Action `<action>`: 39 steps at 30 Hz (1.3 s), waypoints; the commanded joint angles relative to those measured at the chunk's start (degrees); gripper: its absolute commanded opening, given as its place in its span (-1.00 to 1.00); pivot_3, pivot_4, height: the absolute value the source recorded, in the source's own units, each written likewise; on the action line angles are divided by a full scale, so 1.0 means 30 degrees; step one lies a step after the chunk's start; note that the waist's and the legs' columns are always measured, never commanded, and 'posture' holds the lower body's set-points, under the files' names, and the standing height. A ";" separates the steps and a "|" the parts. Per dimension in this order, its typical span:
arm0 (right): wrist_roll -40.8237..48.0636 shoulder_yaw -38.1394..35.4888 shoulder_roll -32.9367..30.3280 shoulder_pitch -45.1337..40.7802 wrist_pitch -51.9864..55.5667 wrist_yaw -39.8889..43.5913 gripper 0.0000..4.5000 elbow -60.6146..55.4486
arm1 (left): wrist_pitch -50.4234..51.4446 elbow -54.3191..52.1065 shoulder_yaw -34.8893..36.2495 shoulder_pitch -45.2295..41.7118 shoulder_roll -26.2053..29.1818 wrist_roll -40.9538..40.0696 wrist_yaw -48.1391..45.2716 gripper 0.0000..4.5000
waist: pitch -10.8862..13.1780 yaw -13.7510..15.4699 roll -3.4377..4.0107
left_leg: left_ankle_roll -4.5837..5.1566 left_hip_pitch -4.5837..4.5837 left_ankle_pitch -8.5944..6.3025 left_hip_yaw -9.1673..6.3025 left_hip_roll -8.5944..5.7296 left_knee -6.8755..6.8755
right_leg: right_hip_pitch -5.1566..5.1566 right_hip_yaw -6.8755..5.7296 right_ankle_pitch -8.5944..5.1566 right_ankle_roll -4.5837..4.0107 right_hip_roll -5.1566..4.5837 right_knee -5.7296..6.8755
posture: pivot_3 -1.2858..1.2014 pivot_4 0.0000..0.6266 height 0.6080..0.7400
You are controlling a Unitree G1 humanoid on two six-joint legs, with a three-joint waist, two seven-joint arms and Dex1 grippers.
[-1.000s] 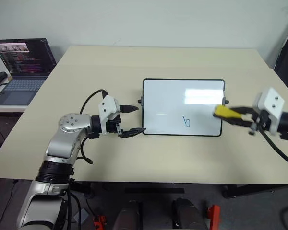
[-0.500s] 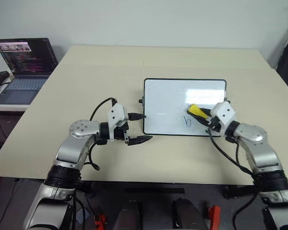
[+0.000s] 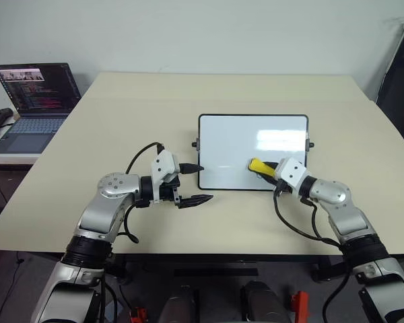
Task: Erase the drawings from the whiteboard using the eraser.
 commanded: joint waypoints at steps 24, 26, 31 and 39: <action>1.1217 -1.0461 -0.6264 0.1032 1.3618 0.3649 -0.57 -0.9609 | 0.0768 -0.0983 0.1464 -0.1590 0.0869 -0.1410 -0.0367 1.00 | 0.0042 0.0457 0.0047 | 0.0002 -0.0471 -0.0003 -0.0138 -0.0017 -0.0025 | -0.0363 -0.0101 0.0059 -0.0067 -0.0041 -0.0074 | 0.03 -0.52 1.00; 0.9146 -1.1995 -0.7424 0.1471 1.2700 0.1916 -0.57 -0.6284 | 0.1868 -0.1388 0.1323 -0.2041 0.0692 -0.2002 -0.0354 1.00 | 0.0055 0.0560 0.0028 | 0.0002 -0.0480 -0.0013 -0.0115 -0.0041 -0.0035 | -0.0355 -0.0095 0.0048 -0.0050 -0.0059 -0.0108 | 0.03 -0.52 1.00; 0.7448 -1.1995 -0.7413 0.1711 1.2838 -0.0634 -0.57 -0.1864 | 0.2034 -0.1424 0.0943 -0.2171 0.0432 -0.1964 -0.0259 1.00 | 0.0055 0.0611 0.0024 | 0.0019 -0.0480 -0.0025 -0.0068 -0.0041 -0.0075 | -0.0314 -0.0084 0.0058 -0.0028 -0.0056 -0.0267 | 0.03 -0.52 1.00; 0.5684 -0.9886 -0.4925 0.0177 1.2009 -0.2948 -0.57 0.2955 | 0.2009 -0.1420 0.0475 -0.2130 0.0262 -0.1672 -0.0196 1.00 | 0.0089 0.0051 0.0096 | 0.0020 -0.0456 -0.0023 0.0038 -0.0039 -0.0068 | -0.0340 -0.0007 0.0061 -0.0028 -0.0043 -0.0224 | 0.03 -0.52 1.00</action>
